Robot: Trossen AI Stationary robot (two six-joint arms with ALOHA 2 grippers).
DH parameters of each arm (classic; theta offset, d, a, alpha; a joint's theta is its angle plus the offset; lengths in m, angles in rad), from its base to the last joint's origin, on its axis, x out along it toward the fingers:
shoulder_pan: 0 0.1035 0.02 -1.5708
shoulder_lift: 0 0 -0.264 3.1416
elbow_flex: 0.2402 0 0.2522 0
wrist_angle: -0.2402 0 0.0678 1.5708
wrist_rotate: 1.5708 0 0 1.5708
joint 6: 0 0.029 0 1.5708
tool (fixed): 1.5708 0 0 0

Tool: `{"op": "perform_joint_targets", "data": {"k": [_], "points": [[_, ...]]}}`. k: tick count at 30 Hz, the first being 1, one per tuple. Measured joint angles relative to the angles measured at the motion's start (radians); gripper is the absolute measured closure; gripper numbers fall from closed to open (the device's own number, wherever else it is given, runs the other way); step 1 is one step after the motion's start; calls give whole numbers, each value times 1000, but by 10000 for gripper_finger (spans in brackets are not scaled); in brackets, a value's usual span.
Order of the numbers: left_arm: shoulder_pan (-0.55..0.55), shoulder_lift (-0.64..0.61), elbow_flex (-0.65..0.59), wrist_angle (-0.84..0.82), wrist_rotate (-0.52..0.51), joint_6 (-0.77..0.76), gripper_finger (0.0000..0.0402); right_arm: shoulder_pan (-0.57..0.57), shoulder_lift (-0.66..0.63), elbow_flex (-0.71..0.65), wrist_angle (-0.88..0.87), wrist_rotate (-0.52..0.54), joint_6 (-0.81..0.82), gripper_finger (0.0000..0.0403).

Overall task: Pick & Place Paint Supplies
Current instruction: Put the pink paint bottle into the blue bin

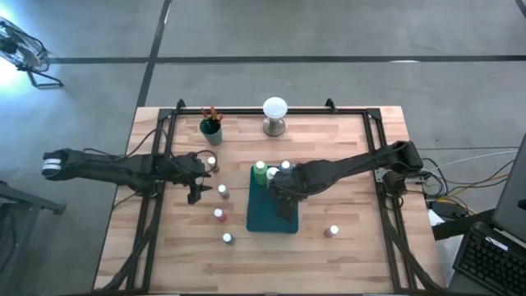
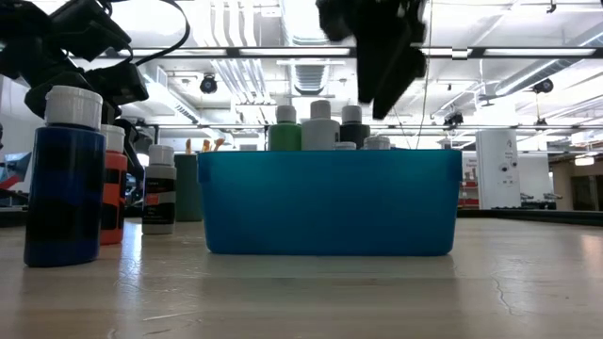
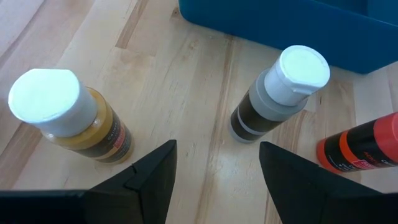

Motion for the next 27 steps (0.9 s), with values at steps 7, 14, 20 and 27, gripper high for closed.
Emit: {"op": "perform_joint_targets", "data": {"k": [7,14,20,27], "points": [[0,0,0,-1,0,0,167,121,-60,97,-132,71,49,115],[0,0,0,0,0,0,167,297,-67,128,-262,71,282,130],[0,0,0,0,0,0,167,433,-67,82,-283,63,540,117],[0,0,0,0,0,0,167,487,-67,66,-332,63,886,92]]}}
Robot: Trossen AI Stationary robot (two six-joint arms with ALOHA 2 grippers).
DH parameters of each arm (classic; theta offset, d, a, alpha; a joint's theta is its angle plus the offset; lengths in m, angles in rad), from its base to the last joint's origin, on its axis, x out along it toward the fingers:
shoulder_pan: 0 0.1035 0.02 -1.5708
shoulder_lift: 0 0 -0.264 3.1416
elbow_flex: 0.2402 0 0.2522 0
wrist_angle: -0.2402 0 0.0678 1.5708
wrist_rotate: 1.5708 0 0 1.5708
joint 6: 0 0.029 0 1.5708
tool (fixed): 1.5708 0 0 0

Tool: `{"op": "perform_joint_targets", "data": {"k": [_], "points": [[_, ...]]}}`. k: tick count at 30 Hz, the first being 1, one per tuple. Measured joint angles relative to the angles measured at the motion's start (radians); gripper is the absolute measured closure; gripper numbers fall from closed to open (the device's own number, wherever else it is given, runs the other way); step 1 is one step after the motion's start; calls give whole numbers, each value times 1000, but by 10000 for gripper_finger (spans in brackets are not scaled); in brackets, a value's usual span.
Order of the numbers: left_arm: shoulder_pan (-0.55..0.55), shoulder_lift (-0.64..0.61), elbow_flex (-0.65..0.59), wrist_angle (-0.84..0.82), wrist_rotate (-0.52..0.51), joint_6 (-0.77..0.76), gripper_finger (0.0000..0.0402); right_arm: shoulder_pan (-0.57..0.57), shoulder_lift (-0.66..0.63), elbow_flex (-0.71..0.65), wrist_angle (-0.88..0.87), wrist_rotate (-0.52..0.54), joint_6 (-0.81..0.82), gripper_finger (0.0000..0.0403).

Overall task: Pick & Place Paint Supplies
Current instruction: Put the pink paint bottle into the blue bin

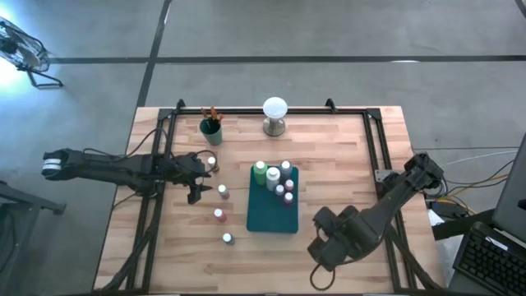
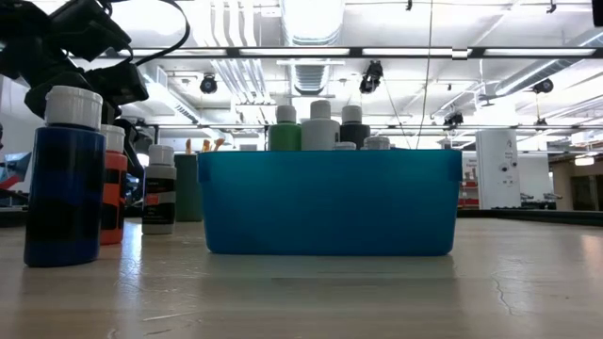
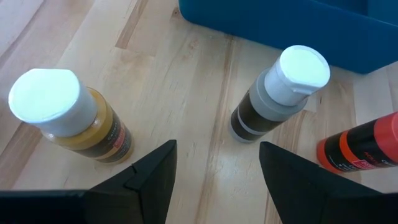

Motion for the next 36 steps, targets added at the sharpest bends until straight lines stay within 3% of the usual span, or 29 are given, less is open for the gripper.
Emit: {"op": "perform_joint_targets", "data": {"k": [11,16,26,36], "points": [[0,0,0,0,0,0,167,0,0,-82,-5,-121,121,78],[0,0,0,0,0,0,167,-14,-32,-139,26,-124,94,87],[0,0,0,0,0,0,167,-37,-236,-402,250,-108,144,69],[0,0,0,0,0,0,167,-38,-222,-465,295,-124,109,85]]}}
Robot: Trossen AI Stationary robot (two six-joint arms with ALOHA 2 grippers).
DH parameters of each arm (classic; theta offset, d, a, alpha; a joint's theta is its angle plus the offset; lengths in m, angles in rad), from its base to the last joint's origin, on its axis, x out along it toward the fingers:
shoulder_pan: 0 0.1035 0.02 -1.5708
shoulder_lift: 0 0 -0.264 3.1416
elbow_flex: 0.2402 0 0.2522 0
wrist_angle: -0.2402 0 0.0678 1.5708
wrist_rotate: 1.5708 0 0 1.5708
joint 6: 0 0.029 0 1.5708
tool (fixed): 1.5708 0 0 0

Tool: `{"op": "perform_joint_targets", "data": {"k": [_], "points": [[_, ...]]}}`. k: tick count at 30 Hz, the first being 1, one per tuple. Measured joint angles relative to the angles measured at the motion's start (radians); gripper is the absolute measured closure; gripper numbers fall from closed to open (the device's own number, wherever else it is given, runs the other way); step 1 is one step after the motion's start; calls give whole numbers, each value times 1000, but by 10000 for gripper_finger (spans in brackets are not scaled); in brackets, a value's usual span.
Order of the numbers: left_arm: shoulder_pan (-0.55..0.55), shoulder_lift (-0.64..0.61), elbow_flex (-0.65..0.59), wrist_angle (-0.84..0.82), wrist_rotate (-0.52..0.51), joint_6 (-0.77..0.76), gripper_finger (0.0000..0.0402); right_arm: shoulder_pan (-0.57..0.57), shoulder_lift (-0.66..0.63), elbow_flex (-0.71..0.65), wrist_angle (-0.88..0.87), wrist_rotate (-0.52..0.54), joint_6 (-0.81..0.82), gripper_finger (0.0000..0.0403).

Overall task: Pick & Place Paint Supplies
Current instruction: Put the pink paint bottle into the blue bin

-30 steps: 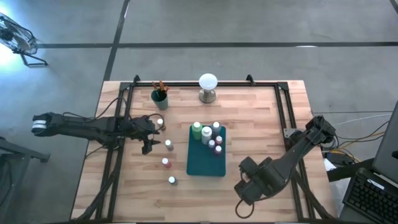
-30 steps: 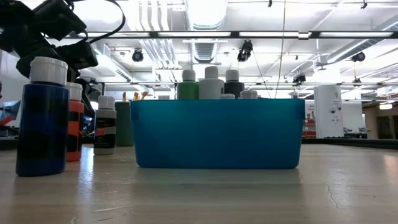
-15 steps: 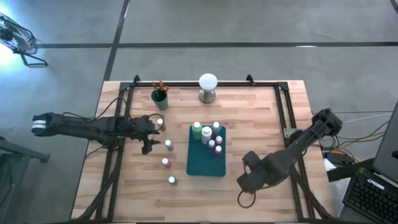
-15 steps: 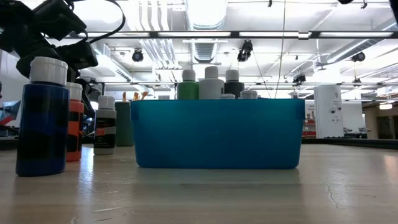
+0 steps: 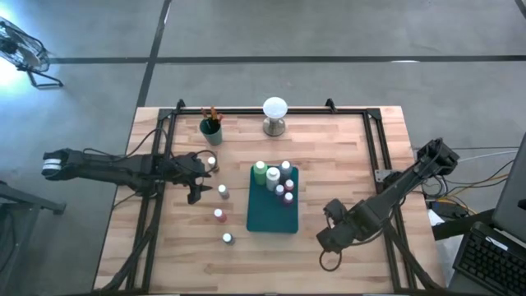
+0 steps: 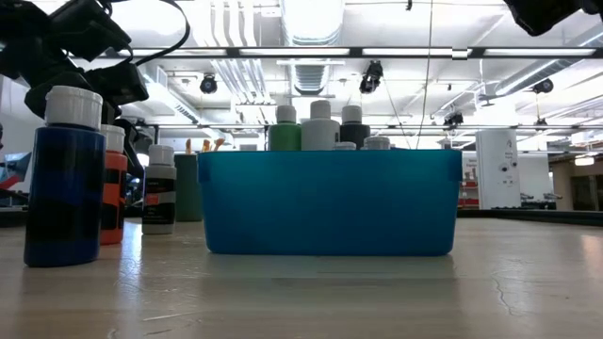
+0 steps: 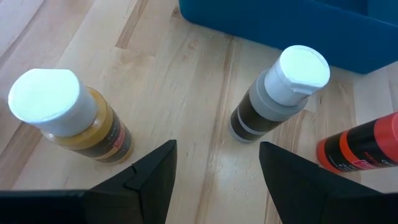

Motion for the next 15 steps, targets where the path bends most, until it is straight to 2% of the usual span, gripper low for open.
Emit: {"op": "perform_joint_targets", "data": {"k": [15], "points": [[0,0,0,0,0,0,167,-9,8,-90,109,1,4,125]]}}
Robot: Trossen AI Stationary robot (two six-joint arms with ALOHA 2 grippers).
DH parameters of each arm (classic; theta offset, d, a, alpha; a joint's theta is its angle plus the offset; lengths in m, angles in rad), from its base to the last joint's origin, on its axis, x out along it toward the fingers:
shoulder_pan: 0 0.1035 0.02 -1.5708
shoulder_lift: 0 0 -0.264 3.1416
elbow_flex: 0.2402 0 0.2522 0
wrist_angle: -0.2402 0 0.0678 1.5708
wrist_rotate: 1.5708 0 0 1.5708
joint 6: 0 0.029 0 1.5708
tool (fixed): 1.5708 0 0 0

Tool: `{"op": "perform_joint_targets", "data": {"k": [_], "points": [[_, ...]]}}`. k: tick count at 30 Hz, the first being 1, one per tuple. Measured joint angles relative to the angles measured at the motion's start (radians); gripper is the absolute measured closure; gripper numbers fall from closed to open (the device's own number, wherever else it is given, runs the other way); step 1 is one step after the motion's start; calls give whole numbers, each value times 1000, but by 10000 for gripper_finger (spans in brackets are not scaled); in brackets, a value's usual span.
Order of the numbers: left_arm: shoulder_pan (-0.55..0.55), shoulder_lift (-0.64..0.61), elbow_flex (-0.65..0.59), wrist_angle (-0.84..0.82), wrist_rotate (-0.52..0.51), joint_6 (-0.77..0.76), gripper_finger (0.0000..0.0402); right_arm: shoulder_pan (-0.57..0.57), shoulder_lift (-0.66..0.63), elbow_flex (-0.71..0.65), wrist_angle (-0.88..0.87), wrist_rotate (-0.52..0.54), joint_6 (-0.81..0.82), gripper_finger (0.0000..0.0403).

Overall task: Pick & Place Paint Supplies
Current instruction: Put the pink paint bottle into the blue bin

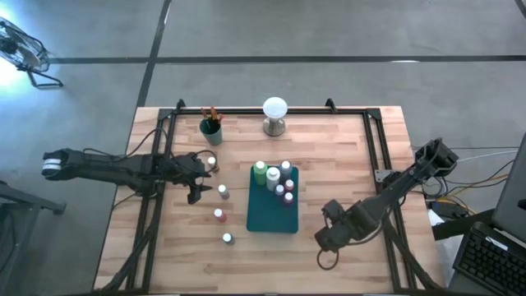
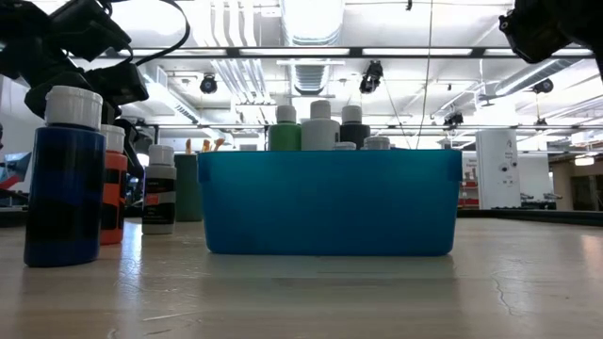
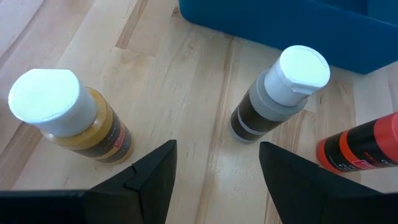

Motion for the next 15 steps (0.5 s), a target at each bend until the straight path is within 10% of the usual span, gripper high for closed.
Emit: {"op": "perform_joint_targets", "data": {"k": [15], "points": [[0,0,0,0,0,0,167,-6,0,-16,11,-1,-12,205]]}}
